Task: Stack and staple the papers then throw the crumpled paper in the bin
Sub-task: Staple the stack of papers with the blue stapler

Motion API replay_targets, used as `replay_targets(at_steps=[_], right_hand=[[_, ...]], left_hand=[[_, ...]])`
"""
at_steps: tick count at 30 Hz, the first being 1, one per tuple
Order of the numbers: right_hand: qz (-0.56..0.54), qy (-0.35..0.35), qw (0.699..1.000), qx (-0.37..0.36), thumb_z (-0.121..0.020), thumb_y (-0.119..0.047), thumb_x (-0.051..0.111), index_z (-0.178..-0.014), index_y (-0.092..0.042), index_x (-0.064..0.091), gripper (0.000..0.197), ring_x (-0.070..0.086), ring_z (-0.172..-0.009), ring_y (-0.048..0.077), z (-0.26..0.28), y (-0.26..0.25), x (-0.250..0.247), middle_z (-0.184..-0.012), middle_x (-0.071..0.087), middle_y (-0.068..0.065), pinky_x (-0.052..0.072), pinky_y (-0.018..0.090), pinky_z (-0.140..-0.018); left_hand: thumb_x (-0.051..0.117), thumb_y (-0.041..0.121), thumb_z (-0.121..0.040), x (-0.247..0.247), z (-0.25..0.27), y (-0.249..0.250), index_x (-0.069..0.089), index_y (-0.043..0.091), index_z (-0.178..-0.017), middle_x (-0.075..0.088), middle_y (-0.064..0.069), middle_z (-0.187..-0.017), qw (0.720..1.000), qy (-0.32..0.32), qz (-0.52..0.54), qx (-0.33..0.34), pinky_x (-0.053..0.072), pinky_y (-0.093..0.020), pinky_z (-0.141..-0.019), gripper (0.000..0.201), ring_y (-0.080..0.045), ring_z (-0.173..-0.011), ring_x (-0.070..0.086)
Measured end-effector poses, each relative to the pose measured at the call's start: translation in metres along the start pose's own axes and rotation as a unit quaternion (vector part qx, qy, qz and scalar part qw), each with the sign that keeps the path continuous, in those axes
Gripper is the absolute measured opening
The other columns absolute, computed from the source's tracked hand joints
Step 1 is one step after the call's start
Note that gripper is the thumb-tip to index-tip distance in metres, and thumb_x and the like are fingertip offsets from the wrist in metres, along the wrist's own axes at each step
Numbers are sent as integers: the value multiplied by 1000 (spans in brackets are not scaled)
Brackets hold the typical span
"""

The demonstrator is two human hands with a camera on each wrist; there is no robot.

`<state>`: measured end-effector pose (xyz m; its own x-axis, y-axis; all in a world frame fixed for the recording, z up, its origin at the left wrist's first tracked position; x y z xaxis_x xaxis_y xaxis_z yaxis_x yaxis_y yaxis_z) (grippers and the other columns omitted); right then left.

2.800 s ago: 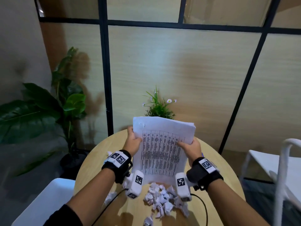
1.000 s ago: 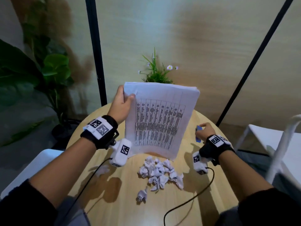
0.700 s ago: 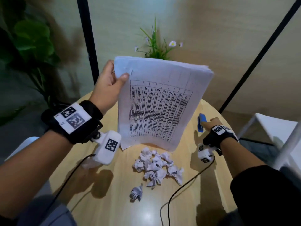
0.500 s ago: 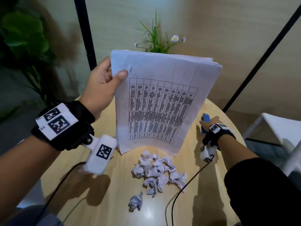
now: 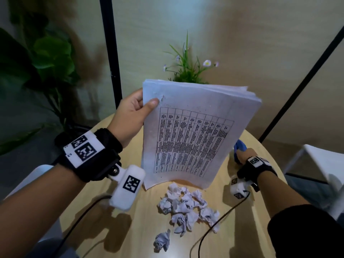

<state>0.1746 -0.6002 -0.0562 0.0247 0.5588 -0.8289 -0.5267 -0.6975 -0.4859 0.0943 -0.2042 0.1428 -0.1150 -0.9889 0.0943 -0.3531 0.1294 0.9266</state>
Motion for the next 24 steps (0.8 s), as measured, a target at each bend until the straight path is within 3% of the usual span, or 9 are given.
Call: replay_targets(at_steps=[1,3,6,8,11,16,18,21,24], right_hand=[[-87,3,996,11,-84,-27,51,-99,-4,52,27,55,-61,29,1,2,-5,-81,61,20,47,36,-58],[-252,9,968,-9,-80,-14,51,-91,1,54,19,60,-69,34,13,-9,-17,-93,64,26,57,48,-67],[-412,30,907,-77,-87,-1,44,-106,-8,48,21,50,-62,23,69,-44,-55,-79,54,12,50,32,-53],[-482,42,868,-111,-88,-4,46,-103,-11,49,17,44,-60,19,99,-61,-83,-72,47,8,44,31,-56],[-564,57,811,-142,-89,-13,50,-78,-15,51,11,44,-62,18,147,-86,-131,-71,43,5,42,31,-56],[-587,70,755,-284,-88,-1,47,-83,-20,46,20,53,-64,15,230,-146,-205,-74,47,2,49,26,-56],[-541,68,766,-341,-88,0,49,-81,-17,45,19,55,-63,13,263,-168,-215,-72,49,2,47,27,-60],[-335,81,831,-437,-83,0,57,-76,-14,51,17,50,-50,3,308,-204,-197,-66,51,4,40,23,-54],[-2,142,835,-531,-73,-21,63,-92,-11,58,22,58,-85,21,334,-234,-148,-96,60,10,46,38,-83]], left_hand=[[46,5,-95,0,1,0,61,19,-108,72,10,-94,1000,3,4,-4,56,-24,-81,25,-5,-86,69],[45,4,-95,-1,3,-1,62,21,-102,75,12,-86,1000,9,13,-13,57,-21,-76,25,-3,-80,69],[45,4,-95,-4,6,-1,62,25,-98,75,15,-79,999,33,8,-20,57,-17,-68,27,1,-73,69],[45,5,-96,-5,10,0,61,23,-101,73,13,-82,998,52,8,-22,56,-16,-69,25,2,-71,68],[44,5,-96,-2,15,4,58,17,-112,68,6,-91,998,65,9,-22,54,-13,-67,24,4,-70,67],[47,6,-95,-1,19,7,57,11,-118,70,9,-84,997,74,3,-32,55,-17,-66,26,3,-66,67],[47,6,-95,-2,22,9,57,12,-117,70,8,-83,996,80,1,-33,56,-16,-63,25,3,-64,67],[46,6,-96,2,24,13,56,12,-115,68,3,-84,996,75,3,-36,57,-17,-62,22,1,-61,67],[45,5,-96,12,23,24,56,9,-116,66,-6,-96,998,58,-32,-17,53,-27,-78,23,-4,-73,65]])
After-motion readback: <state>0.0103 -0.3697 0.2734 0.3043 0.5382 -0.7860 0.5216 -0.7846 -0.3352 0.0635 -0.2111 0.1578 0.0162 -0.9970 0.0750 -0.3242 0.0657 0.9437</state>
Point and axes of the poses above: each hand's wrist, its own z-axis away from the middle knuckle, its own x-axis out of the palm, y = z × x, the point moved 9 cm from there along -z, towards the middle knuckle
